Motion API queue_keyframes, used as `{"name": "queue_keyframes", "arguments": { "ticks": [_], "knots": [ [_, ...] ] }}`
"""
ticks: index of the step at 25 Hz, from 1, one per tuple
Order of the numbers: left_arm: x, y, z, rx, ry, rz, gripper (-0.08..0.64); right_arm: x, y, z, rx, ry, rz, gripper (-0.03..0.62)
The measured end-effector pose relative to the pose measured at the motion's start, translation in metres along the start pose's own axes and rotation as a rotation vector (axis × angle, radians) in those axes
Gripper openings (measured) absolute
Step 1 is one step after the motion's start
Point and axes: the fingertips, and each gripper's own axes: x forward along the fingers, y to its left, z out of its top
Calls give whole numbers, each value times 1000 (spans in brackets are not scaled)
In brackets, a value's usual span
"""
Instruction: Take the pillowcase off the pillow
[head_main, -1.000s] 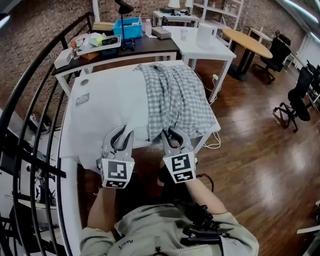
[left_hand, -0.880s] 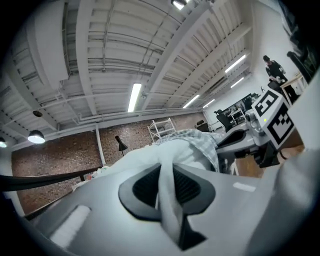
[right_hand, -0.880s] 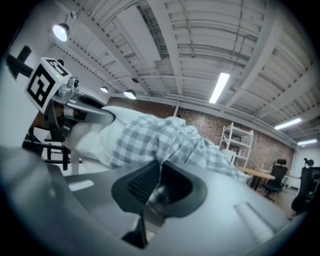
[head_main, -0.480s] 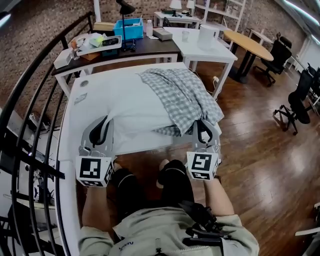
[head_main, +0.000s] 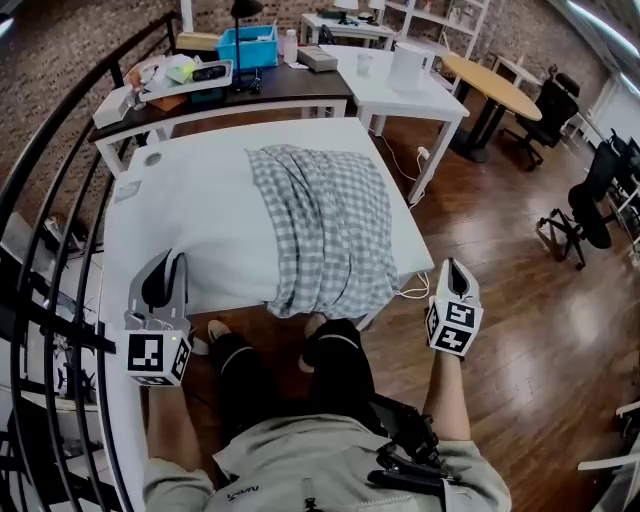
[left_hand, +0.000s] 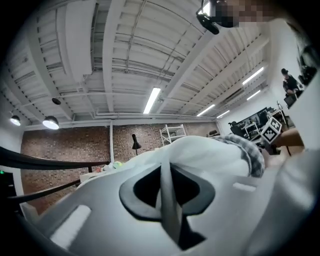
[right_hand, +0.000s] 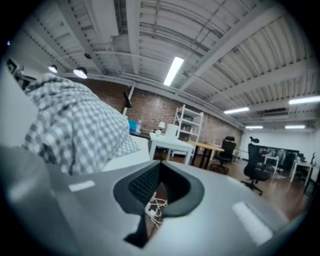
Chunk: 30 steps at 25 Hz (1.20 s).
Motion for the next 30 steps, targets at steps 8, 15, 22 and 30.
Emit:
{"name": "queue_keyframes", "arguments": {
  "ticks": [8, 15, 22, 30],
  "knots": [
    [-26, -30, 40, 103, -11, -65, 155, -13, 102, 60, 12, -120, 316, 26],
    [-23, -48, 97, 125, -114, -127, 186, -36, 171, 162, -61, -369, 509, 26],
    [69, -50, 91, 202, 54, -201, 192, -18, 259, 90, -361, -209, 680, 3],
    [152, -53, -13, 128, 413, -315, 264, -32, 251, 78, -299, -241, 711, 3]
  ]
}}
